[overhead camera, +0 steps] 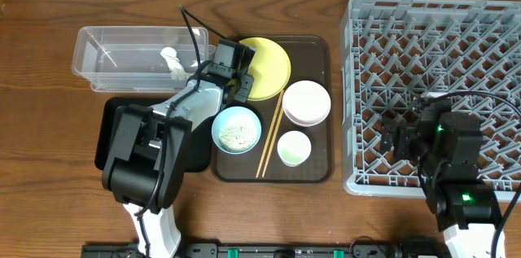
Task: Sort waste into correct bins and load items into the dishwasher rack
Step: 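Carry the wrapper left and release it into the clear bin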
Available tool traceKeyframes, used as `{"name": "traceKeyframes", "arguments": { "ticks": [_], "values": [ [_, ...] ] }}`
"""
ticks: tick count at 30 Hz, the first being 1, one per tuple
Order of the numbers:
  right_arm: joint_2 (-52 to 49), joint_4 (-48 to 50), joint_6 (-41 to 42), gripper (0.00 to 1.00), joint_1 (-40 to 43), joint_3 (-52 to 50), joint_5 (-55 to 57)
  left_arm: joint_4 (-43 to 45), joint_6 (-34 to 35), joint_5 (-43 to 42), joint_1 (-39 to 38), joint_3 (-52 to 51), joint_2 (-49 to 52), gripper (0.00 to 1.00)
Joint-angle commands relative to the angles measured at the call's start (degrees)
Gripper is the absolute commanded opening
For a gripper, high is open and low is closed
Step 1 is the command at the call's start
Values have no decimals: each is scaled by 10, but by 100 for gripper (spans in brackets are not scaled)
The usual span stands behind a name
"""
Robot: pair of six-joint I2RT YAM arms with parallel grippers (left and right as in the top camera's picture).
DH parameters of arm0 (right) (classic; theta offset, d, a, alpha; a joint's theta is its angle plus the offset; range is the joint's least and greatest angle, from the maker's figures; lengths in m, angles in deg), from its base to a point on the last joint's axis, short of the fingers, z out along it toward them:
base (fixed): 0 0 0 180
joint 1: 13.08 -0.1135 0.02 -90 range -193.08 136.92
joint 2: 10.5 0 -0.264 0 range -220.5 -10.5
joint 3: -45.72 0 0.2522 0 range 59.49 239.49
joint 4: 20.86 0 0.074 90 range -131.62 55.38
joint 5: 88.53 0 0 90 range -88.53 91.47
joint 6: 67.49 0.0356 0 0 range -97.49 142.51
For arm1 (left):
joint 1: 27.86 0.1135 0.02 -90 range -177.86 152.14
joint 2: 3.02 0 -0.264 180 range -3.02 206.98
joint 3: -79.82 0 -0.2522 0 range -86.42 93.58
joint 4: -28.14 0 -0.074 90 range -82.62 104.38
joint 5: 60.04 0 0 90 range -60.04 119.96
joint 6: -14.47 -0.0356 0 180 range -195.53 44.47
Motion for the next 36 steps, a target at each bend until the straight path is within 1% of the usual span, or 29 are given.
{"name": "traceKeyframes", "arguments": {
  "ticks": [1,2,6,9,13,14,17,19,20,21,22,23,24,27,29,31,32,35,36],
  "values": [
    [-1,-1,8,99,-10,11,-5,-6,44,-8,-4,0,-41,6],
    [-1,-1,8,99,-10,11,-5,-6,56,-8,-3,0,-56,5],
    [-1,-1,8,99,-10,11,-4,-7,86,-6,2,0,-117,6],
    [-1,-1,8,99,-10,11,-5,-9,149,-5,23,0,-161,6],
    [-1,-1,8,99,-10,11,-5,-14,271,-5,75,0,-190,6],
    [-1,-1,8,99,-10,11,-5,-18,320,-5,96,0,-192,6],
    [-1,0,8,99,-10,11,-5,-35,421,-6,144,0,-189,6],
    [-1,0,8,99,-10,11,-5,-43,469,-6,171,0,-184,6],
    [-1,0,8,99,-10,11,-5,-45,480,-6,181,0,-183,6],
    [-1,0,8,99,-10,11,-5,-48,485,-6,190,0,-181,9],
    [-1,0,8,99,-10,11,-5,-50,485,-6,195,0,-181,17],
    [-1,0,8,99,-10,11,-5,-49,485,-6,200,0,-181,33],
    [-1,0,8,99,-10,11,-5,-49,485,-6,202,0,-181,45],
    [-1,0,8,99,-10,11,-5,-50,480,-6,203,0,-181,63],
    [-1,0,8,99,-10,11,-5,-49,455,-15,202,0,-184,68],
    [-1,0,8,99,-10,11,-5,-52,417,-28,200,0,-192,80],
    [-1,0,8,99,-10,11,-5,-55,399,-27,198,0,-198,83],
    [-1,0,8,99,-10,11,-5,-76,354,-27,187,0,-232,85],
    [-1,0,8,99,-10,11,-5,-89,343,-27,179,0,-247,88]
  ]
}}
